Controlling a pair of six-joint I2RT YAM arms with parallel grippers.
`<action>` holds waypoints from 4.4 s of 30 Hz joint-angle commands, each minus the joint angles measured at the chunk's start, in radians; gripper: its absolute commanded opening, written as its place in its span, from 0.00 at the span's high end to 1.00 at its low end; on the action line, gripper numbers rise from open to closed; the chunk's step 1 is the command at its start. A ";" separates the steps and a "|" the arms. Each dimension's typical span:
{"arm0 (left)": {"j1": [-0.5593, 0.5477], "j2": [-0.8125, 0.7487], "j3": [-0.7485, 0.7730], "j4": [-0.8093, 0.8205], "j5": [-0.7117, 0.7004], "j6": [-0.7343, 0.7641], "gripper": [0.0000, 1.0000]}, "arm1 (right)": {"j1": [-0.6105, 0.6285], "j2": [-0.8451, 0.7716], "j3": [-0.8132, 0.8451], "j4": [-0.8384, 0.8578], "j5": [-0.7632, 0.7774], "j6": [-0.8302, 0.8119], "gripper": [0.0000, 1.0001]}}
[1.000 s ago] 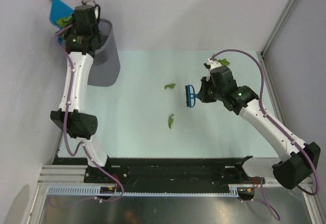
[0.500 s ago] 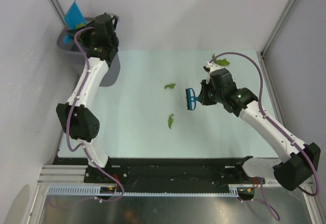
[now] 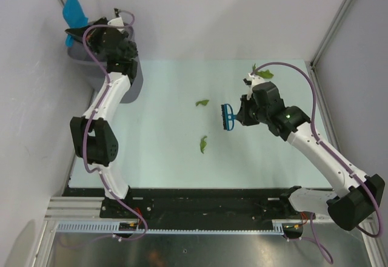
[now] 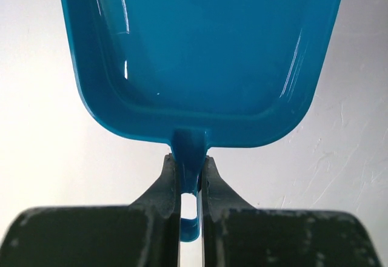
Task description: Sweep away the paper scraps from the table
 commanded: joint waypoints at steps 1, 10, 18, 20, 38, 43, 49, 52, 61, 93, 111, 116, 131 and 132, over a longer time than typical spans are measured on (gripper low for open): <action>0.001 -0.004 0.005 0.265 0.029 0.446 1.00 | -0.001 -0.031 0.005 0.032 -0.005 -0.017 1.00; -0.068 -0.150 0.011 0.063 0.085 0.175 1.00 | 0.128 0.034 0.004 0.011 -0.279 -0.176 1.00; -0.193 -0.273 0.087 -0.664 0.144 -0.485 1.00 | 0.199 0.251 0.004 0.148 -0.445 -0.144 1.00; -0.215 -0.315 0.027 -0.678 0.155 -0.522 1.00 | 0.142 0.331 0.005 0.164 -0.480 -0.097 1.00; -0.391 -0.394 -0.124 -1.505 0.883 -1.470 1.00 | -0.178 0.302 0.011 0.000 -0.195 -0.107 1.00; -0.390 -0.403 -0.280 -1.514 1.082 -1.557 1.00 | -0.196 0.204 0.064 0.053 -0.441 -0.129 1.00; -0.376 -0.426 -0.458 -1.493 1.152 -1.589 1.00 | -0.209 0.242 0.091 0.438 -0.476 0.066 1.00; -0.364 -0.451 -0.525 -1.476 1.152 -1.600 1.00 | -0.222 0.328 0.094 0.643 -0.473 0.240 1.00; -0.327 -0.489 -0.711 -1.434 1.093 -1.573 1.00 | -0.208 0.725 0.266 0.888 -0.385 0.560 1.00; -0.388 -0.242 -0.613 -1.402 1.086 -1.430 1.00 | -0.261 0.249 0.096 0.118 -0.180 0.048 1.00; -0.476 0.034 -0.282 -1.417 1.162 -1.473 1.00 | -0.337 0.284 0.238 0.058 0.194 -0.253 1.00; -0.493 0.072 -0.260 -1.427 1.155 -1.464 1.00 | -0.199 0.354 0.252 0.029 0.200 -0.381 1.00; -0.494 0.091 -0.280 -1.445 1.234 -1.459 1.00 | 0.002 0.819 0.636 -0.229 0.065 -0.442 1.00; -0.493 0.091 -0.282 -1.447 1.238 -1.462 1.00 | 0.007 0.822 0.636 -0.223 0.029 -0.431 1.00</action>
